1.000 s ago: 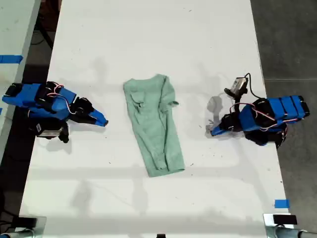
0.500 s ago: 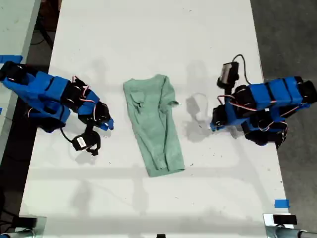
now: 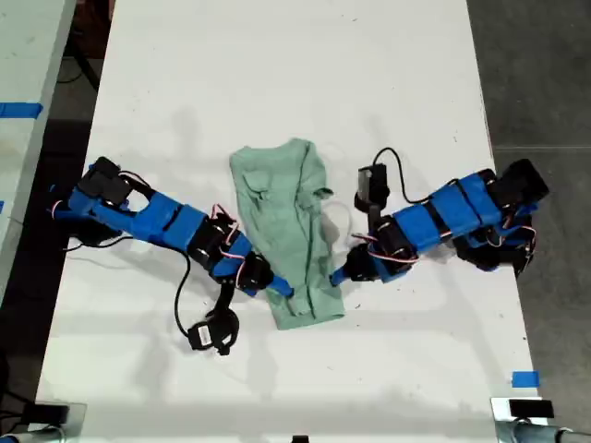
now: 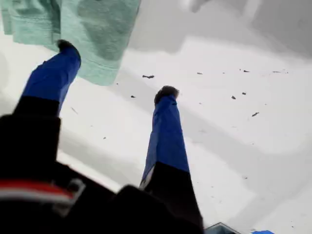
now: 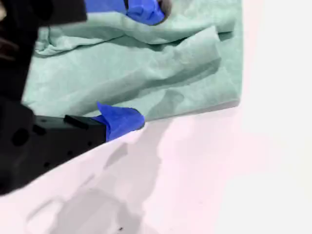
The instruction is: Fold t shirt
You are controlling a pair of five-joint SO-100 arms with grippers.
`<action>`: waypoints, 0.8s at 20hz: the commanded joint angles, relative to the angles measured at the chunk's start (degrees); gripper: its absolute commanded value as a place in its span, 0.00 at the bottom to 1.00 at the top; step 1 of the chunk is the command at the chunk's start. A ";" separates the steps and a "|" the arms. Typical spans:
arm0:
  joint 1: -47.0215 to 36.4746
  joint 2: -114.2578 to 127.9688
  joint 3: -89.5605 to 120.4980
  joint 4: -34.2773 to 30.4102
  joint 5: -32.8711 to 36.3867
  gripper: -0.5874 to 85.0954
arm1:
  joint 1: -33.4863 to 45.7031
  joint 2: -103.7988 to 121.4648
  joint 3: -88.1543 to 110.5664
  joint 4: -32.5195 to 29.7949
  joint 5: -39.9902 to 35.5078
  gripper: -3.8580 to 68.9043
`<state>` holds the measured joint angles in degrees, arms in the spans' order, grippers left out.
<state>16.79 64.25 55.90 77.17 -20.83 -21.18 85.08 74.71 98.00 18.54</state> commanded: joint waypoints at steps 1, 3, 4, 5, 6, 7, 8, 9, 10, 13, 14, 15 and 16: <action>3.16 -0.79 -3.52 -3.34 -3.69 0.34 | -1.85 -2.90 -5.27 -2.55 2.72 0.46; 3.96 -1.76 -3.52 -5.80 -5.45 0.34 | -2.11 -7.65 -8.88 -5.19 2.99 0.44; 4.22 -2.55 -3.52 -7.03 -6.06 0.33 | -1.93 -10.55 -11.51 -6.06 2.37 0.44; 4.22 -3.43 -3.52 -7.91 -6.59 0.33 | -1.76 -13.45 -14.41 -6.33 1.76 0.43; 4.04 -4.31 -3.52 -8.79 -6.68 0.33 | -1.41 -15.82 -17.05 -6.42 0.88 0.43; 3.96 -4.66 -3.52 -9.76 -6.50 0.33 | -1.14 -17.84 -19.42 -6.33 0.00 0.43; 3.60 -4.83 -3.52 -10.72 -6.15 0.33 | -0.88 -18.72 -20.48 -6.42 -0.44 0.43; 3.08 -4.83 -3.52 -11.34 -5.63 0.33 | -0.70 -18.90 -20.65 -7.03 -0.53 0.43; 2.72 -5.01 -3.52 -12.04 -5.01 0.33 | -0.70 -18.98 -20.48 -7.38 -0.53 0.43; 1.49 -6.68 -3.52 -13.97 -3.16 0.32 | -0.88 -20.57 -20.04 -7.47 0.26 0.42; 1.23 -7.38 -3.52 -14.94 -2.37 0.32 | -0.97 -21.45 -20.04 -7.91 0.35 0.42; 0.97 -8.17 -3.52 -16.00 -1.76 0.31 | -1.14 -22.24 -20.04 -8.53 0.53 0.42; 0.79 -9.14 -3.52 -16.88 -1.32 0.28 | -1.23 -22.85 -20.04 -9.05 0.70 0.41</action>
<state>19.07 54.76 55.63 62.31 -23.03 -22.24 61.88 57.74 90.00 18.63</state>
